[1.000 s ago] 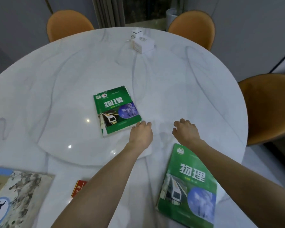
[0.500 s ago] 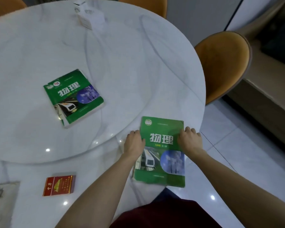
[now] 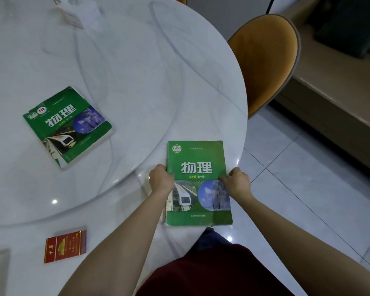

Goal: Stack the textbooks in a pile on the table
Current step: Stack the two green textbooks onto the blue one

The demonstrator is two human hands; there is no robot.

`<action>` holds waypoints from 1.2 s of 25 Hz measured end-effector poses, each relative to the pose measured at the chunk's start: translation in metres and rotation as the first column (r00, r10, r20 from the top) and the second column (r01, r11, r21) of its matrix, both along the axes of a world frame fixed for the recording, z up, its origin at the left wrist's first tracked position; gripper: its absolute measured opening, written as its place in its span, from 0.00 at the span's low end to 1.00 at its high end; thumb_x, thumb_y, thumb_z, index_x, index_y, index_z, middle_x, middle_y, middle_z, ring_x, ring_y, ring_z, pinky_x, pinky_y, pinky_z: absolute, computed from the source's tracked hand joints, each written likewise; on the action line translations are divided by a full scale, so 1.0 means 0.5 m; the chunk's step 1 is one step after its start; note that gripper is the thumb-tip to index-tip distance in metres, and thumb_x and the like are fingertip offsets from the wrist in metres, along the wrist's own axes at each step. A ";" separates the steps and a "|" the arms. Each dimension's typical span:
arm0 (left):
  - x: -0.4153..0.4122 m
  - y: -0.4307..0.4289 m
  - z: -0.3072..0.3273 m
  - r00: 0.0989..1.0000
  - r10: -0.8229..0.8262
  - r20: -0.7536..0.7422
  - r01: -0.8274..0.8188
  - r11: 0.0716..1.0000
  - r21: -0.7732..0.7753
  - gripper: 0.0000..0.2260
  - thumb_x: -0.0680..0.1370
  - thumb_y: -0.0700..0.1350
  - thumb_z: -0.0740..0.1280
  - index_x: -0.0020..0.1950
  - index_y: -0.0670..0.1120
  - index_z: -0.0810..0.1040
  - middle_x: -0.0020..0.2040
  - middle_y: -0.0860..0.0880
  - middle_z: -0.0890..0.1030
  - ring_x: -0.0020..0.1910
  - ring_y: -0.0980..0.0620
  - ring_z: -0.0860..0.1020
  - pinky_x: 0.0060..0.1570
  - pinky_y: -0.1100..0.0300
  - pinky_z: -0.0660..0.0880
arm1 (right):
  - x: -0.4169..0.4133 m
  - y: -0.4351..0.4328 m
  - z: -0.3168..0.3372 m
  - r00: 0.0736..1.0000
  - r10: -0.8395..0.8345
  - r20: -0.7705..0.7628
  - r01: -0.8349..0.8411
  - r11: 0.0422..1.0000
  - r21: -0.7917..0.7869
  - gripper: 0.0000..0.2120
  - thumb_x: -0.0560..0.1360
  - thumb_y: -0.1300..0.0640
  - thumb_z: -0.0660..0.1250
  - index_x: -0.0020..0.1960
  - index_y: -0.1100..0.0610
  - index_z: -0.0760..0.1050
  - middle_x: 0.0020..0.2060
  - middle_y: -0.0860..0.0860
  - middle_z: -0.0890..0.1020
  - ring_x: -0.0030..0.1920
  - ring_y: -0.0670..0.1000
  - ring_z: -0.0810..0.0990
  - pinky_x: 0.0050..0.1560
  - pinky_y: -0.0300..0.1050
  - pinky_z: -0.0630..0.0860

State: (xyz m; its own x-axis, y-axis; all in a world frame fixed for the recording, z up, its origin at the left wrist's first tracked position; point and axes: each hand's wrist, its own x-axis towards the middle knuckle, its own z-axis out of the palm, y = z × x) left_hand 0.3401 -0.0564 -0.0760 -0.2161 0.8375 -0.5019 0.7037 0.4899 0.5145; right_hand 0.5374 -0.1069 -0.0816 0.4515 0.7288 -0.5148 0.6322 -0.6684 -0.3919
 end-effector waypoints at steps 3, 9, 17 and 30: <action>-0.006 -0.001 0.002 0.994 0.033 0.108 -0.031 0.999 -0.017 0.11 0.76 0.38 0.67 0.58 0.38 0.77 0.57 0.39 0.81 0.55 0.41 0.79 0.57 0.49 0.77 | 0.012 -0.004 -0.001 0.992 -0.091 -0.086 0.087 0.995 -0.046 0.12 0.75 0.53 0.66 0.43 0.62 0.70 0.40 0.58 0.76 0.41 0.58 0.74 0.47 0.53 0.76; -0.009 -0.022 0.011 0.963 0.063 0.261 -0.060 0.998 -0.016 0.11 0.77 0.36 0.65 0.59 0.38 0.75 0.57 0.39 0.80 0.54 0.42 0.79 0.55 0.53 0.76 | 0.029 0.002 0.019 0.950 -0.138 -0.281 0.114 0.988 -0.101 0.10 0.77 0.57 0.64 0.39 0.60 0.73 0.42 0.59 0.78 0.38 0.55 0.76 0.39 0.49 0.76; -0.054 0.002 0.060 0.885 0.167 0.435 -0.219 0.973 0.071 0.10 0.79 0.38 0.64 0.60 0.39 0.74 0.55 0.44 0.79 0.50 0.48 0.77 0.58 0.52 0.76 | 0.005 0.098 0.085 0.928 -0.002 -0.372 0.048 0.992 0.115 0.11 0.76 0.57 0.65 0.35 0.57 0.75 0.38 0.59 0.80 0.39 0.56 0.76 0.39 0.46 0.72; -0.295 0.125 0.175 0.770 0.390 0.505 -0.557 0.797 0.234 0.10 0.78 0.38 0.65 0.59 0.40 0.76 0.54 0.40 0.82 0.52 0.43 0.80 0.57 0.50 0.77 | -0.244 0.371 0.209 0.830 0.386 -0.403 -0.278 0.912 0.302 0.14 0.76 0.57 0.66 0.31 0.56 0.73 0.34 0.56 0.77 0.38 0.54 0.74 0.41 0.46 0.70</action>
